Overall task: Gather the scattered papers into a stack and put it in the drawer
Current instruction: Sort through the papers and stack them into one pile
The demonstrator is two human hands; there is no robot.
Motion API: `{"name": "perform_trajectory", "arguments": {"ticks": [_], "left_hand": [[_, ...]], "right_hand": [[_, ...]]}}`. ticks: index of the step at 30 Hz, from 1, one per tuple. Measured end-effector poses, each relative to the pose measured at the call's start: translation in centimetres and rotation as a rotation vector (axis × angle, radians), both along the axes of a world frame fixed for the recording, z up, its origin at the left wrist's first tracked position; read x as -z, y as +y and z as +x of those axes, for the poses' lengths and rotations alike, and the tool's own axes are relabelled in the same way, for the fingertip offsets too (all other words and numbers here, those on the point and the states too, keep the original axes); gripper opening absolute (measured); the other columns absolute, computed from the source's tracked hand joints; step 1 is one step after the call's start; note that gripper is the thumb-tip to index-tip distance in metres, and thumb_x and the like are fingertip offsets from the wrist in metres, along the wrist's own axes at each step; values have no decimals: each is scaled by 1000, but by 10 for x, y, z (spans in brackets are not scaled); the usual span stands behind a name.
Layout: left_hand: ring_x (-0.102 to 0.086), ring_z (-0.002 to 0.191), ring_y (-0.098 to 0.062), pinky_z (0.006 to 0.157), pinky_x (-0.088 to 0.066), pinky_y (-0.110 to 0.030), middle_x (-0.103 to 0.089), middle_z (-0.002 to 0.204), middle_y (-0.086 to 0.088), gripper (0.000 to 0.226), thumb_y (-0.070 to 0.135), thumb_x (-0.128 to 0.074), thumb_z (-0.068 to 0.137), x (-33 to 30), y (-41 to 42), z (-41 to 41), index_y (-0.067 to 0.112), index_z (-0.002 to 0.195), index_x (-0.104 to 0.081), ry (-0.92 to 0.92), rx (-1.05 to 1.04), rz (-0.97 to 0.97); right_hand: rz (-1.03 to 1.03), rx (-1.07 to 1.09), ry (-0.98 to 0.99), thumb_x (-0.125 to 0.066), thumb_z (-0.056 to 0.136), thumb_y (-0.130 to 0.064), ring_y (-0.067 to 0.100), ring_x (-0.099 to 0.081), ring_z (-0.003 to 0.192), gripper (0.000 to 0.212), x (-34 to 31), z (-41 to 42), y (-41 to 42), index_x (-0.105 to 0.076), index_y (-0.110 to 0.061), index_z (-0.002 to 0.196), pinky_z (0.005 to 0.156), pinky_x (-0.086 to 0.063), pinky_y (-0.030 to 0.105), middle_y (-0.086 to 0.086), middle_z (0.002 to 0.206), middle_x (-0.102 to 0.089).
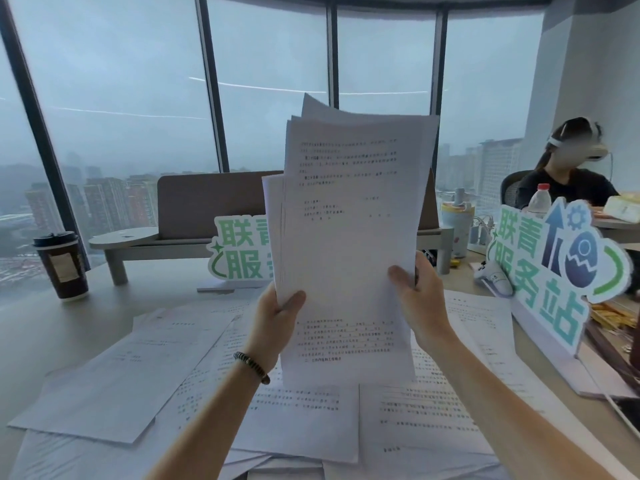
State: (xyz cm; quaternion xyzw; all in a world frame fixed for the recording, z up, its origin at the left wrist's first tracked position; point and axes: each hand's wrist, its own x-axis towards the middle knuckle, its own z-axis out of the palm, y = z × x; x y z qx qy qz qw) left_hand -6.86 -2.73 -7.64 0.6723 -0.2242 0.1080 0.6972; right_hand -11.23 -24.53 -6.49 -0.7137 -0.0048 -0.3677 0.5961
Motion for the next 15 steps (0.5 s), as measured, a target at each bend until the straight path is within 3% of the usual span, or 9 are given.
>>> {"name": "perform_trajectory", "arguments": {"ticks": [3, 6, 9, 15], "left_hand": [[-67, 100, -24, 85, -56, -39, -71, 104, -3, 28, -3, -52, 95, -1, -1, 2, 19, 107, -64, -21, -7, -24], [-69, 93, -15, 79, -58, -31, -73, 98, 4, 25, -2, -53, 95, -4, 0, 3, 18, 105, -65, -51, -39, -62], [-70, 88, -8, 75, -58, -26, -74, 93, 9, 26, -3, -54, 94, -9, 2, 4, 20, 102, -66, -44, -36, -80], [-70, 97, -26, 85, -57, -40, -76, 101, -5, 21, 0, -62, 89, -2, 7, 8, 15, 101, -72, 102, 45, -61]], "right_hand": [[-84, 51, -94, -53, 100, -12, -2, -64, 90, 16, -4, -4, 4, -57, -22, 112, 75, -53, 21, -16, 99, -66], [-177, 94, -199, -53, 100, -10, -16, -60, 85, 13, -7, -10, 12, -55, -17, 111, 68, -48, 7, -21, 94, -61], [-188, 77, -220, -52, 101, -12, -15, -61, 89, 13, -7, -10, 18, -54, -17, 113, 71, -48, 6, -22, 100, -61], [-188, 9, -94, -55, 100, -22, -12, -61, 93, 18, 1, -8, 18, -52, -23, 118, 73, -47, 6, -16, 109, -65]]}}
